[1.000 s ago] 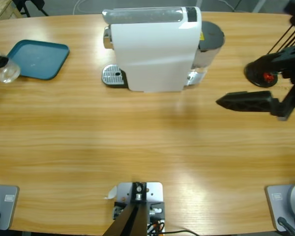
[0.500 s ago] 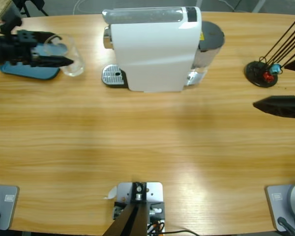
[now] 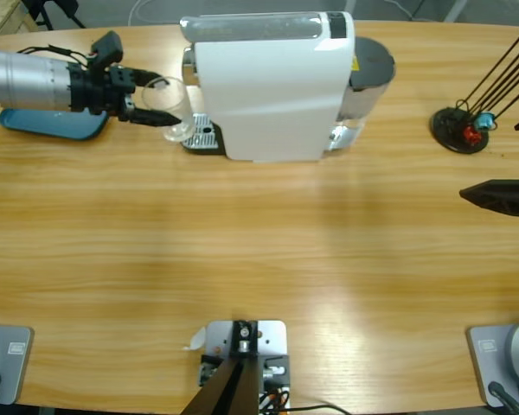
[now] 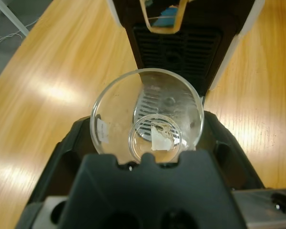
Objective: Pour coffee
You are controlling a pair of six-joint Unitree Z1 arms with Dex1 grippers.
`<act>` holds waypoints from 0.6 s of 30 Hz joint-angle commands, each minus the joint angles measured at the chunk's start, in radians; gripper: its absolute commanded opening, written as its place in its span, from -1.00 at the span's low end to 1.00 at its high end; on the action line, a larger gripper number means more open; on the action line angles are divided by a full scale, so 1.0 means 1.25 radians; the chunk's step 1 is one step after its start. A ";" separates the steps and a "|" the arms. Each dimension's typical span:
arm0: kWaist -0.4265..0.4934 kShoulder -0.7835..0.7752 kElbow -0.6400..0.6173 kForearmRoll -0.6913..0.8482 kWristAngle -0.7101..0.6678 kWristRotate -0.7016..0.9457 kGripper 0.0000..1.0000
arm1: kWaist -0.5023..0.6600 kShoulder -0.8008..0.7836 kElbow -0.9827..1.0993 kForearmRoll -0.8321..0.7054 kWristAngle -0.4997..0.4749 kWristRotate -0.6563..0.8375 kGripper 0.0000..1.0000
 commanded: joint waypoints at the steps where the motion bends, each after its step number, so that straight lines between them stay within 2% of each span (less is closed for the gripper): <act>1: -0.050 0.063 -0.038 -0.023 -0.004 -0.023 -1.00 | 0.007 -0.012 0.001 0.010 -0.011 0.006 1.00; 16: -0.071 0.066 -0.041 -0.020 0.013 -0.063 -1.00 | 0.007 -0.017 0.002 0.016 -0.011 0.006 1.00; 17: -0.072 0.067 -0.042 -0.021 0.024 -0.075 -0.41 | 0.007 -0.016 0.000 0.016 -0.011 0.006 1.00; 18: -0.072 0.067 -0.042 -0.021 0.029 -0.080 0.73 | 0.006 -0.017 0.000 0.016 -0.011 0.006 1.00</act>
